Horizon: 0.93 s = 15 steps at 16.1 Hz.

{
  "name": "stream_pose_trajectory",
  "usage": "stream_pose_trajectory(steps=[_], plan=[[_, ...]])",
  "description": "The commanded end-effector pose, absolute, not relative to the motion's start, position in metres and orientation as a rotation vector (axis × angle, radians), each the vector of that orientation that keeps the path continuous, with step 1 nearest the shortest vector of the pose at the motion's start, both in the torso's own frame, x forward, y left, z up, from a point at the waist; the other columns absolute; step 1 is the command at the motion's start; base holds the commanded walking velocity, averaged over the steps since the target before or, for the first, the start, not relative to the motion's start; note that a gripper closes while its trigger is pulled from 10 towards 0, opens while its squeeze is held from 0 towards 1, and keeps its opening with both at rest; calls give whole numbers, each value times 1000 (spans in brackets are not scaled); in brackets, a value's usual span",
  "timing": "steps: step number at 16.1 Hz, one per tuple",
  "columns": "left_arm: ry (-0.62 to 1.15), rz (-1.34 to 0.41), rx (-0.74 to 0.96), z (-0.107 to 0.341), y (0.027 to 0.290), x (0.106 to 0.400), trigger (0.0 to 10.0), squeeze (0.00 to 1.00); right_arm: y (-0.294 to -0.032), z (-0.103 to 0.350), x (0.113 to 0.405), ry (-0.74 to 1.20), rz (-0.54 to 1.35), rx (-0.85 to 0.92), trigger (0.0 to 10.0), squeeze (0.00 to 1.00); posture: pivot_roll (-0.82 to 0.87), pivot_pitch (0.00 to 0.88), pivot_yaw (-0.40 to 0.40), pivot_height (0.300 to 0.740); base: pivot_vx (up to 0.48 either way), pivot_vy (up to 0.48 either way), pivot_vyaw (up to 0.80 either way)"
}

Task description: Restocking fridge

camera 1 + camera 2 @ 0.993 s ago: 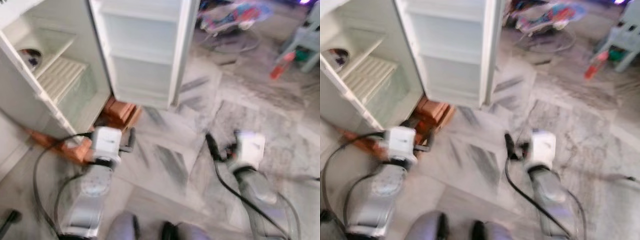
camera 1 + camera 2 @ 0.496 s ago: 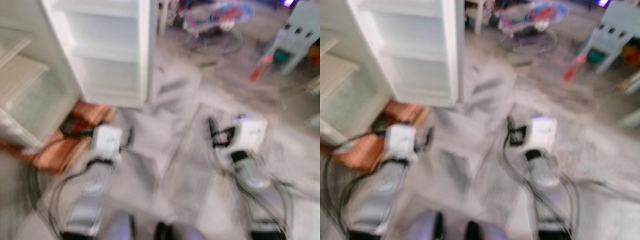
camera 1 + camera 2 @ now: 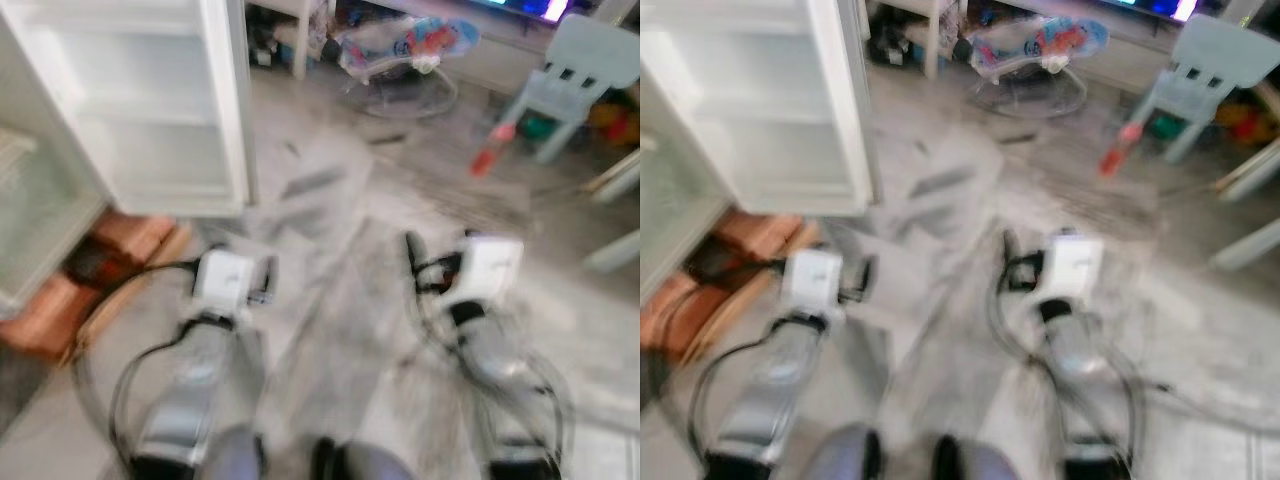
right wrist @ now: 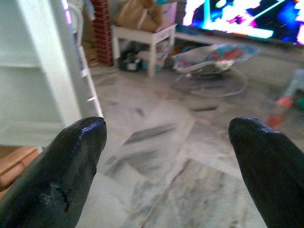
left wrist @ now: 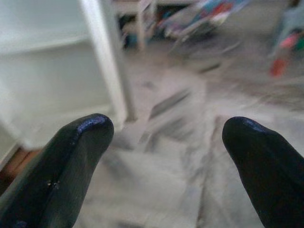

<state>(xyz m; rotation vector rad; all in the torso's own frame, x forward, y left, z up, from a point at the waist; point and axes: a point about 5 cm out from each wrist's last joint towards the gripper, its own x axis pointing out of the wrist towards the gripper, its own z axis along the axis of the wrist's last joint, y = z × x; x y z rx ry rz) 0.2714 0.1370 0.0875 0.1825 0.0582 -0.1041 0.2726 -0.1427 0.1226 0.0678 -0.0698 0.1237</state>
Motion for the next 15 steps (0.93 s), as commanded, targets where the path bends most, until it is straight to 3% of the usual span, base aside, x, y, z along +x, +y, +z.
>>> stream_pose_trajectory(steps=[1,3,6,15], plan=[[46,-121,169,88,129,272,10000,0,-154,122,272,-71,85,54,10000,0,98,162,-89,740,0,0,0],[45,-130,167,89,127,274,10000,0,-153,122,274,-73,89,58,10000,0,97,162,-88,740,0,0,0],[41,-149,180,89,127,275,10000,0,-154,120,275,-63,78,53,10000,0,94,161,-84,740,95,0,-729],[18,-170,127,97,120,282,10000,0,-152,122,273,-80,73,56,10000,0,72,162,-81,740,454,0,-800]])
